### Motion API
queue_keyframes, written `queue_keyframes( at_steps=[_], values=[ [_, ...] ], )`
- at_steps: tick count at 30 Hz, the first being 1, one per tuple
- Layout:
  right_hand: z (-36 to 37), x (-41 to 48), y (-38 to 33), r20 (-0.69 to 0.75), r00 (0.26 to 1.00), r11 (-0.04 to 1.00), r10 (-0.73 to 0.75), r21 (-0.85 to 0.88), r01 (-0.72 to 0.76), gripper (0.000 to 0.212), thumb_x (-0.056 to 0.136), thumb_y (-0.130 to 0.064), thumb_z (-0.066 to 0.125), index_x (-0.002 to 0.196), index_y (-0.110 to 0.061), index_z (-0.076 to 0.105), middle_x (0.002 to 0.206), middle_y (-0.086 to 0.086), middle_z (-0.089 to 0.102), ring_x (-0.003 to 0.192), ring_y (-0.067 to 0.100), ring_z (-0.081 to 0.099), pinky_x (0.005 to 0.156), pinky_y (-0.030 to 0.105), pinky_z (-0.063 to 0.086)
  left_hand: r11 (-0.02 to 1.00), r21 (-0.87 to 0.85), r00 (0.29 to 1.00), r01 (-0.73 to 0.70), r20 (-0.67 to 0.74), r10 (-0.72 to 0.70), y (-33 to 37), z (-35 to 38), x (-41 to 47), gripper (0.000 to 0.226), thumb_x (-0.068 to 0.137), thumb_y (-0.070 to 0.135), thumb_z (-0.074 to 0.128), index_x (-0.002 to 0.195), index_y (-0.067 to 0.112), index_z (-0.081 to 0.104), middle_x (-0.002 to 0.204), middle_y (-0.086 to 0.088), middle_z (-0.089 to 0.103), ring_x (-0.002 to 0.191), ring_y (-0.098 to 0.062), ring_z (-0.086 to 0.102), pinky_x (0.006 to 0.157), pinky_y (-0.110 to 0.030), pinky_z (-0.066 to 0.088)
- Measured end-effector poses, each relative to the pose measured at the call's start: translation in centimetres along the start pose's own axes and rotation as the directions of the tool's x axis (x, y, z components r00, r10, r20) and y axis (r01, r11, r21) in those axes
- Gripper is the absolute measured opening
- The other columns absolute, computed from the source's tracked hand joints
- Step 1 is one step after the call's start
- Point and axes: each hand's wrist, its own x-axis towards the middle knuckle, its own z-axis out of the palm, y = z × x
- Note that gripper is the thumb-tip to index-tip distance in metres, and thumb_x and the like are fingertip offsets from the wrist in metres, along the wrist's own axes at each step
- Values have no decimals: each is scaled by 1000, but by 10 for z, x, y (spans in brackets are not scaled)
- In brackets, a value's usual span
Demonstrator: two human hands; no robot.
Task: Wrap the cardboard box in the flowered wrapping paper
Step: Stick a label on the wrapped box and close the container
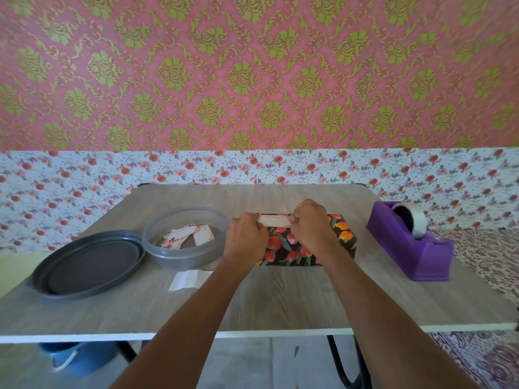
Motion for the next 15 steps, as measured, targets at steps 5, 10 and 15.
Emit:
queue_keyframes(
  at_steps=[5,10,15],
  values=[
    [5,-12,-2,-94,982,985,-164,-75,157,28,101,-33,58,114,-19,78,105,11,65,90,24,60,81,36,52,994,-97,999,42,-16,-43,3,-3,2,26,96,10,44,98,8,70,79,-3,63,73,-23,63,68,-43,60],
    [7,-6,-2,-54,987,986,-151,-80,146,32,100,-43,60,111,-20,80,101,7,61,88,22,60,75,29,51,987,-135,996,83,-10,-85,5,-4,4,28,93,9,45,106,6,70,89,-10,65,75,-27,64,67,-43,58],
    [0,1,3,1,998,997,-59,49,58,23,97,-26,69,103,-7,81,72,-2,67,54,1,51,46,8,29,974,-184,989,129,-49,-140,2,2,4,31,95,9,46,113,5,71,86,2,59,75,-15,60,73,-43,61]
  ],
)
